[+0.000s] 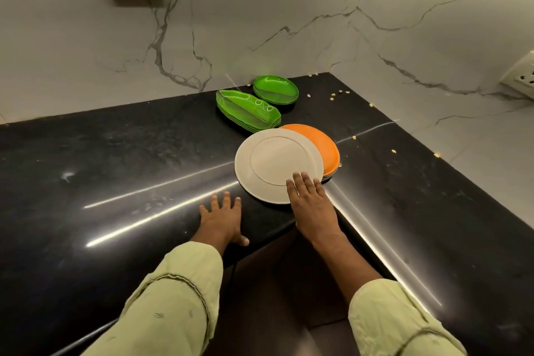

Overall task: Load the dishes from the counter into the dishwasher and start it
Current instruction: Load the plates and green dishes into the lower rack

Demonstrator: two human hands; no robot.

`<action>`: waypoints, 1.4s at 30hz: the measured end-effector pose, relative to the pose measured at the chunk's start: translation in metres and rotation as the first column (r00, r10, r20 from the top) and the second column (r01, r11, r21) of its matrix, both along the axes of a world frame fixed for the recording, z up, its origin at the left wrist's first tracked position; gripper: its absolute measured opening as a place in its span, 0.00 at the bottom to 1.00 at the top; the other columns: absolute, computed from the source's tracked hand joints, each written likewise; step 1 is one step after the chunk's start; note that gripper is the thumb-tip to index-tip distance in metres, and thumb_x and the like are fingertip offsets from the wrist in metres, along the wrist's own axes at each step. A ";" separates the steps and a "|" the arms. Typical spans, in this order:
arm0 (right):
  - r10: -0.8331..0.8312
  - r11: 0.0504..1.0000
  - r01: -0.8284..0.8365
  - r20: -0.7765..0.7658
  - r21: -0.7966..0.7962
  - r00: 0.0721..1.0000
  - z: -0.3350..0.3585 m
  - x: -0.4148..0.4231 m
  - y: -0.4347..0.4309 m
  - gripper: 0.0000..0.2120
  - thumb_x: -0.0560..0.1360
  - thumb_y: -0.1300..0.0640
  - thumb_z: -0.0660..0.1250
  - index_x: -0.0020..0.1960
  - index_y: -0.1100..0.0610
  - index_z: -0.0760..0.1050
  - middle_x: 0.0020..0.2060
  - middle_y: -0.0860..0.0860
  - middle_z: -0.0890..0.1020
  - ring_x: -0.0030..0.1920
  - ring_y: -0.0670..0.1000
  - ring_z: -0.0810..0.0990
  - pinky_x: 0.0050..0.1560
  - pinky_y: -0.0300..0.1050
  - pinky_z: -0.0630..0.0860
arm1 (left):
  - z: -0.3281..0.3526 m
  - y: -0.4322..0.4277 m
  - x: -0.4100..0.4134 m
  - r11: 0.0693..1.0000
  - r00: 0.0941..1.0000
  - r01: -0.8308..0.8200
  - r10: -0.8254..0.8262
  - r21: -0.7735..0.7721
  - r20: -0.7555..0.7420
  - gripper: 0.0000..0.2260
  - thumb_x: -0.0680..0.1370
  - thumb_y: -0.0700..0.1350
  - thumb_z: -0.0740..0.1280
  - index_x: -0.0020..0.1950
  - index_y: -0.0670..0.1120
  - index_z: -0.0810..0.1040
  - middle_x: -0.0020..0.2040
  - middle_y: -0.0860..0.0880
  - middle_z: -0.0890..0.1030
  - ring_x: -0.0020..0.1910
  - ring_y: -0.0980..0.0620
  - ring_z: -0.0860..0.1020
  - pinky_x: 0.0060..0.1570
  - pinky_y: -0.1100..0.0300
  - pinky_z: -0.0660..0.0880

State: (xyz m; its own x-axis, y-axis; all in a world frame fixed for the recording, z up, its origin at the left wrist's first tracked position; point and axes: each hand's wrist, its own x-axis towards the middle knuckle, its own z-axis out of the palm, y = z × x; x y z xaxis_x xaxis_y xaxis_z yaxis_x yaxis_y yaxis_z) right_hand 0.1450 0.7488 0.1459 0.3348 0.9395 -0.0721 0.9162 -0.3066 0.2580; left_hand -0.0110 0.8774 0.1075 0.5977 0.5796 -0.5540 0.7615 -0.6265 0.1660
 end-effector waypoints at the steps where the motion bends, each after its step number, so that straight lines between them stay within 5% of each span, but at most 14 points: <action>1: 0.008 1.000 -0.007 0.010 -0.012 1.000 -0.003 0.002 0.006 0.33 0.80 0.63 0.60 0.79 0.61 0.46 0.79 0.60 0.47 0.79 0.60 0.45 0.78 0.59 0.48 | 0.000 0.004 0.003 0.999 1.000 -0.008 0.008 -0.037 -0.001 0.52 0.73 0.59 0.74 0.82 0.48 0.39 0.81 0.44 0.37 0.79 0.37 0.39 0.75 0.34 0.46; 12: -0.026 0.976 0.048 0.103 -0.214 0.994 -0.029 0.012 0.049 0.36 0.80 0.59 0.64 0.79 0.60 0.45 0.78 0.65 0.48 0.76 0.70 0.49 0.75 0.67 0.51 | 0.002 0.023 0.032 0.993 0.993 -0.026 0.012 -0.116 -0.120 0.62 0.67 0.53 0.81 0.80 0.46 0.35 0.79 0.47 0.32 0.77 0.33 0.36 0.76 0.36 0.47; 20: 0.001 0.966 0.039 0.156 -0.254 0.988 -0.034 0.005 0.058 0.34 0.80 0.61 0.65 0.78 0.64 0.49 0.75 0.69 0.56 0.72 0.71 0.63 0.62 0.64 0.74 | 0.002 0.024 0.036 0.994 0.989 -0.019 0.002 -0.108 -0.150 0.62 0.66 0.53 0.81 0.80 0.45 0.34 0.79 0.45 0.32 0.77 0.31 0.37 0.76 0.37 0.48; 26: -0.003 0.990 0.038 0.253 -0.137 0.967 -0.024 0.000 0.060 0.33 0.65 0.61 0.80 0.66 0.67 0.73 0.58 0.71 0.78 0.52 0.69 0.82 0.38 0.61 0.82 | 0.004 0.022 0.033 0.994 0.988 -0.018 0.002 -0.104 -0.153 0.62 0.67 0.54 0.80 0.79 0.45 0.33 0.79 0.45 0.31 0.76 0.31 0.37 0.76 0.37 0.48; 32: -0.118 0.977 0.042 0.370 0.209 0.921 0.030 0.022 0.069 0.17 0.71 0.64 0.67 0.60 0.64 0.77 0.47 0.63 0.83 0.40 0.59 0.85 0.29 0.48 0.79 | 0.007 0.021 0.028 0.994 0.994 0.012 -0.024 -0.111 -0.106 0.61 0.68 0.54 0.79 0.80 0.45 0.34 0.79 0.45 0.32 0.77 0.32 0.37 0.76 0.37 0.48; 35: -0.326 0.842 0.185 0.205 0.506 0.923 0.062 0.026 0.062 0.08 0.71 0.65 0.64 0.48 0.60 0.79 0.32 0.55 0.81 0.27 0.56 0.81 0.22 0.43 0.74 | 0.005 0.022 0.025 0.994 0.996 0.037 -0.046 -0.108 -0.079 0.61 0.67 0.56 0.79 0.80 0.45 0.35 0.80 0.45 0.33 0.77 0.32 0.37 0.76 0.37 0.48; 39: -0.486 0.428 0.598 -0.385 0.678 0.785 0.081 0.026 0.033 0.10 0.80 0.64 0.58 0.58 0.62 0.74 0.47 0.62 0.83 0.46 0.66 0.83 0.41 0.56 0.78 | 0.002 0.020 0.020 0.994 0.998 0.059 -0.061 -0.094 -0.016 0.61 0.67 0.57 0.79 0.80 0.45 0.36 0.80 0.44 0.35 0.77 0.32 0.38 0.76 0.38 0.48; 42: -0.334 0.090 0.786 -0.725 0.612 0.602 0.076 0.024 0.010 0.09 0.79 0.62 0.61 0.57 0.61 0.77 0.50 0.59 0.83 0.51 0.62 0.81 0.44 0.49 0.75 | -0.003 0.023 0.010 0.994 0.998 0.055 -0.051 -0.094 0.047 0.59 0.68 0.58 0.79 0.81 0.47 0.38 0.81 0.46 0.36 0.78 0.34 0.39 0.75 0.39 0.48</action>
State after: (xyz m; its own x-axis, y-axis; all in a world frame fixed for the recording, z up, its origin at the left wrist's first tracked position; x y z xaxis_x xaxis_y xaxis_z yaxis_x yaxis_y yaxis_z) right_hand 0.1688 0.7592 0.2223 0.9502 0.0408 0.3091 0.2752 -0.5759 -0.7698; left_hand -0.0014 0.9002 0.1049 0.6516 0.4921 -0.5772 0.7181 -0.6455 0.2603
